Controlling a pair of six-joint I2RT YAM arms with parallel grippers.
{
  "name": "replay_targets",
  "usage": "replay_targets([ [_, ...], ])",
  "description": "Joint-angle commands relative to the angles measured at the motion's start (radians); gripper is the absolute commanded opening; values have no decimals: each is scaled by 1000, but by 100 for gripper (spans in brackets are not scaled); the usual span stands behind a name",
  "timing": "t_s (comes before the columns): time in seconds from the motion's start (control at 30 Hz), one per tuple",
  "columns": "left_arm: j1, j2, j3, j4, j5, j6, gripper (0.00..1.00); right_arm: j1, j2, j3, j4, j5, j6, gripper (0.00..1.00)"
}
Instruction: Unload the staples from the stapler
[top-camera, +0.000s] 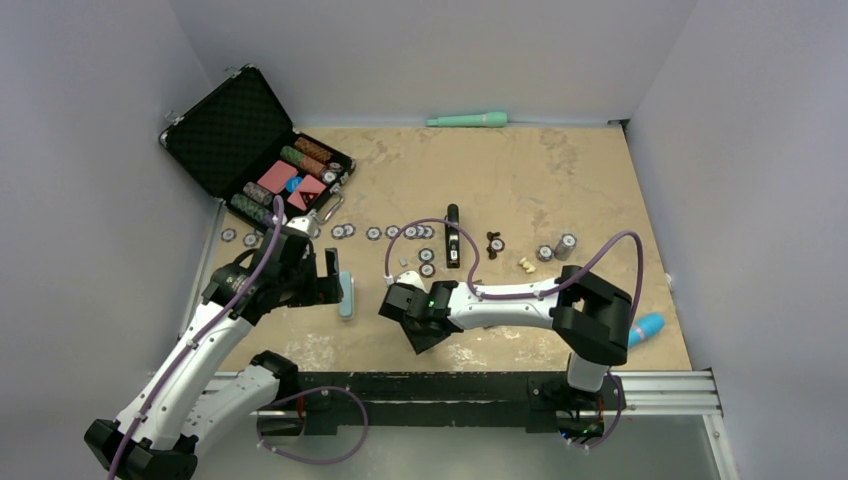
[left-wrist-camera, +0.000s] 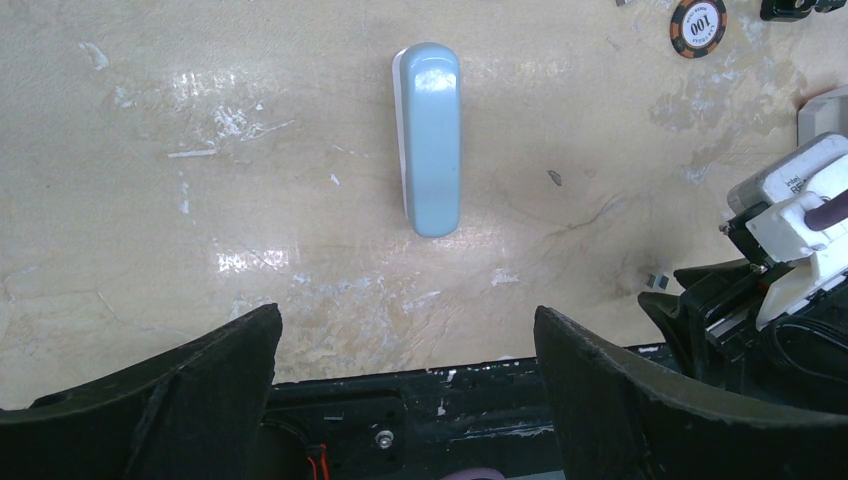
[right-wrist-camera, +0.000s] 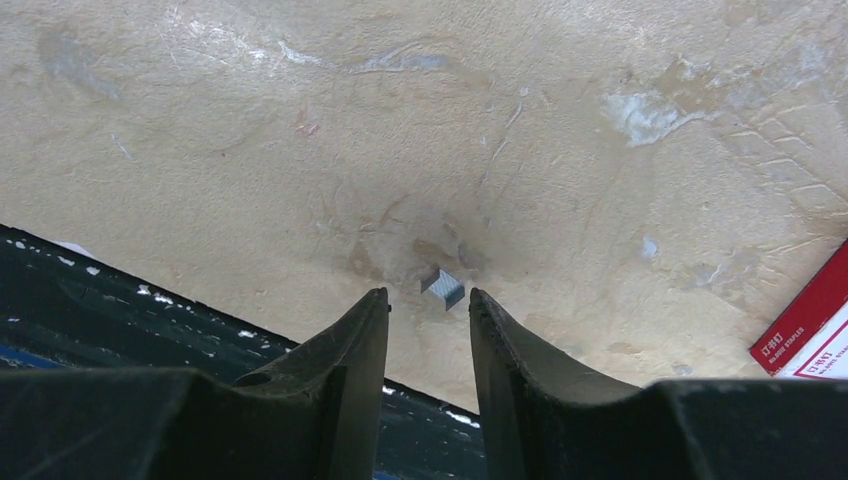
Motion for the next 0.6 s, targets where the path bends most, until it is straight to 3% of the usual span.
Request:
replay_targets([
  [0.0, 9, -9, 14, 13, -3, -10, 100, 1, -11, 0, 23, -7, 24, 38],
  [0.57, 9, -17, 14, 16, 2, -9, 100, 1, 35, -10, 11, 0, 44, 34],
])
